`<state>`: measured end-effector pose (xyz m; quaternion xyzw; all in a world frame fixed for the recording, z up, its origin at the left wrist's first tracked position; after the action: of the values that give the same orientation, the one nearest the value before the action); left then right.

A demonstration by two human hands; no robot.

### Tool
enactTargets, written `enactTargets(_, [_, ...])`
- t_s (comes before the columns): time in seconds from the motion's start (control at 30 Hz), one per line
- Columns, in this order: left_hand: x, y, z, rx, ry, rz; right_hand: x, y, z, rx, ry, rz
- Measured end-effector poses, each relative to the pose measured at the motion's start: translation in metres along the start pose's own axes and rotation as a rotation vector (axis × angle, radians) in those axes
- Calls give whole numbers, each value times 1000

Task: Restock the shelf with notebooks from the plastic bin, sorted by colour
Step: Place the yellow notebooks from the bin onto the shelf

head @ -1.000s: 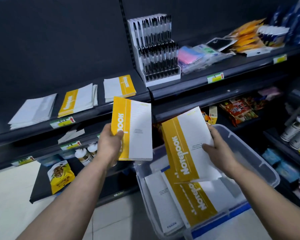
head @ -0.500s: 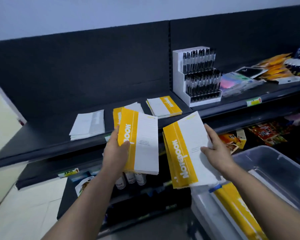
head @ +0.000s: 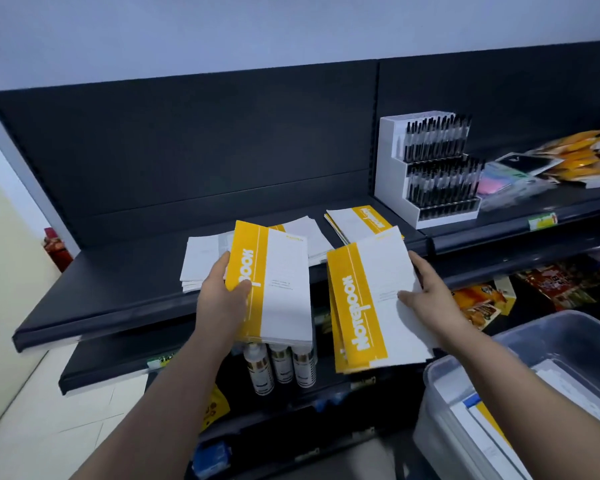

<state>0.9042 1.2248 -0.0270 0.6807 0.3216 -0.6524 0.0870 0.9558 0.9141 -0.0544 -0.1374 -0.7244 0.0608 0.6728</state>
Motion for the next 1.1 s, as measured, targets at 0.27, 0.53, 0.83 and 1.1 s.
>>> enactTargets(0.27, [-32,43,-44,-23,-14,129,9,-18,-105,-132,14,-133])
enactTargets(0.53, [-69,99,-117,-88,7,144,20,-4,-237,54,49,-186])
enactTargets(0.83, [-48,130,-159,-166,-215,204,-24,29,-316,179,103,392])
enactTargets(1.1, [-14,140,-167,-161,-393,157,-13,57,-294,207,-281,956])
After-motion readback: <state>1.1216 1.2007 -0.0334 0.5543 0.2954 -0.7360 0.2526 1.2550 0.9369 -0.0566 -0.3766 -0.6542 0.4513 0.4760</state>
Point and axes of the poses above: each hand's wrist, its own z-axis away from the middle knuckle, its own y-axis out of the palm, x = y × z, the point moved 4 cm from there along -z, towards the middle knuckle, and after that the axes turned 5 degrees about -x, right-handed, at the moved point
